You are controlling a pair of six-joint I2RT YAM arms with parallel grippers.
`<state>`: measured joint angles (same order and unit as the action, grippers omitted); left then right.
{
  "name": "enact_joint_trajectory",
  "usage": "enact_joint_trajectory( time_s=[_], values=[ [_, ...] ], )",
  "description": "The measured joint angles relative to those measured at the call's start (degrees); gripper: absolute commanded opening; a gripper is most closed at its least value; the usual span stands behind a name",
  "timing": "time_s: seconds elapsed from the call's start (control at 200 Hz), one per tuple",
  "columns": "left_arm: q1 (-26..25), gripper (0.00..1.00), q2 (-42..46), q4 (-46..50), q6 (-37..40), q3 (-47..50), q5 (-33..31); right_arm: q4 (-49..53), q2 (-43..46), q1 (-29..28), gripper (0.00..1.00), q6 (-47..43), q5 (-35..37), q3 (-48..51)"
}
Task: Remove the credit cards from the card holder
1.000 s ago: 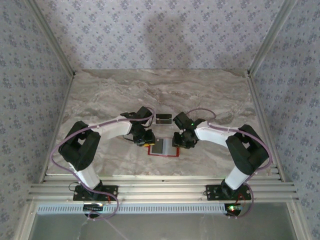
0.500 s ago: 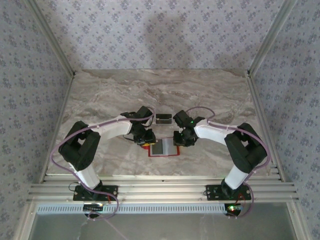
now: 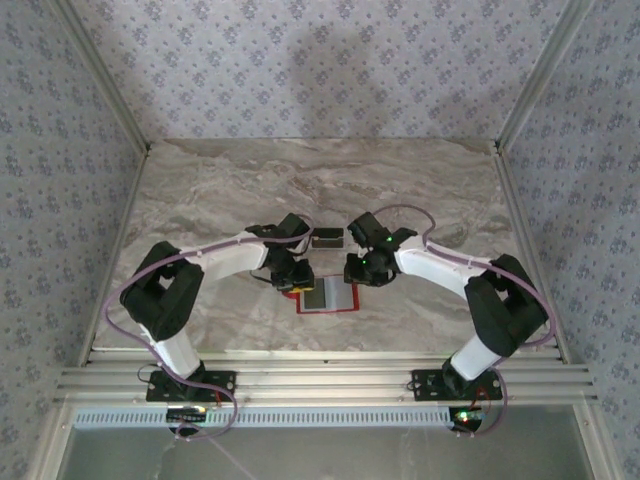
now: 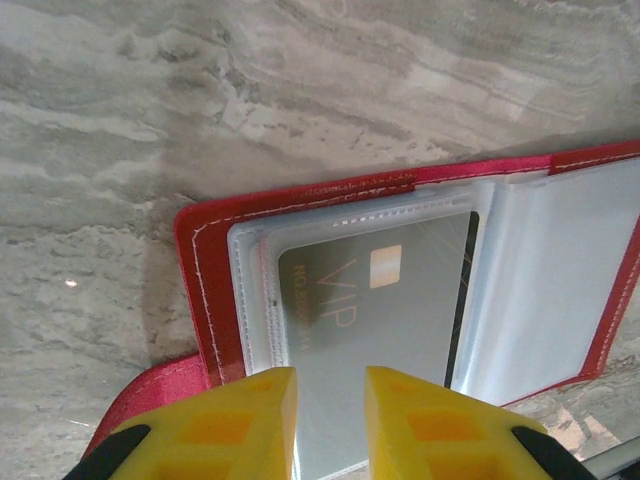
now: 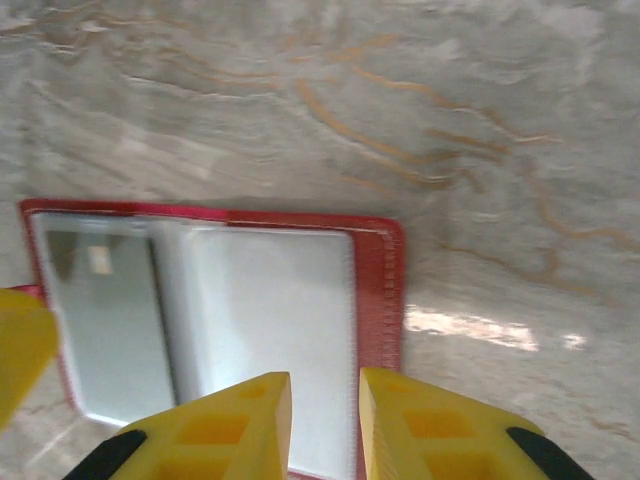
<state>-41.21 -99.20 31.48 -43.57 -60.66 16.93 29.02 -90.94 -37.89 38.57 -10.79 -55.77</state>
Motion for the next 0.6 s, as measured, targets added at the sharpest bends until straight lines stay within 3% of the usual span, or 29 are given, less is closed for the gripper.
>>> enact_joint_trajectory(
  time_s=[0.33,0.6],
  values=[
    [-0.2,0.22,-0.3,0.0,0.0,0.1,-0.8,-8.2,-4.8,-2.8,0.22,4.5,-9.5,-0.5],
    [-0.2,0.21,-0.3,0.0,0.0,0.7,-1.1,-11.1,-9.5,-4.4,0.21,6.0,-11.6,-3.0]
  ],
)
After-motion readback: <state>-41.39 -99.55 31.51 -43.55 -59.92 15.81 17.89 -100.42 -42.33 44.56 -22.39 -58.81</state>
